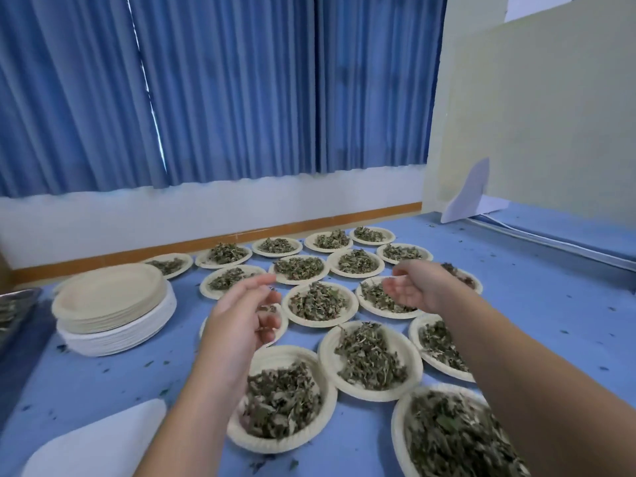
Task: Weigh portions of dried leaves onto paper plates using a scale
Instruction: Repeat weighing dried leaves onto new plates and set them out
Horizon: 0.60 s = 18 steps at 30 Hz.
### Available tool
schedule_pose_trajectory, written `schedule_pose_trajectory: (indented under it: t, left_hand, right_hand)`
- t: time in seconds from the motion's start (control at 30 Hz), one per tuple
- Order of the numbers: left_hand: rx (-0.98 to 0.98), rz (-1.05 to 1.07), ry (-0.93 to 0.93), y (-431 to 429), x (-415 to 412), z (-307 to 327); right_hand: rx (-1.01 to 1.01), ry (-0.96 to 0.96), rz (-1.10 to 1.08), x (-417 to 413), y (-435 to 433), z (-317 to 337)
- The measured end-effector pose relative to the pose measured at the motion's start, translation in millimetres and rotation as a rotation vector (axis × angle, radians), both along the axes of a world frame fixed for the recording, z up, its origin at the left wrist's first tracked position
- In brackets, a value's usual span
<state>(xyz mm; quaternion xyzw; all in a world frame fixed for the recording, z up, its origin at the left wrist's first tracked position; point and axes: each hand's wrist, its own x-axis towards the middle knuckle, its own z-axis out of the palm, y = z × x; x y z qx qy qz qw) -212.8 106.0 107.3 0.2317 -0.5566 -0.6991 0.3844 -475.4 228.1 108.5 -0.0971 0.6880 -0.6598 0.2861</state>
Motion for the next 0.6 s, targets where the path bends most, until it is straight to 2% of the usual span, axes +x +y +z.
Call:
schedule_pose_trajectory:
  t: [0.13,0.37,0.5,0.6]
  left_hand:
    - [-0.038,0.156,-0.057,-32,72,-1]
    - [0.024,0.477,-0.106,-93,199,-37]
    - [0.008,0.608,-0.233,-104,217,-77]
    - [-0.06,0.642,-0.374,-112,216,-99]
  right_hand:
    - [-0.065,-0.015,0.15,66,-45,12]
    - [-0.119,-0.03,0.416,181,-131,20]
    - [-0.047,0.031,0.513,233,-180,10]
    - [0.096,0.207,0.537,266,-214,-5]
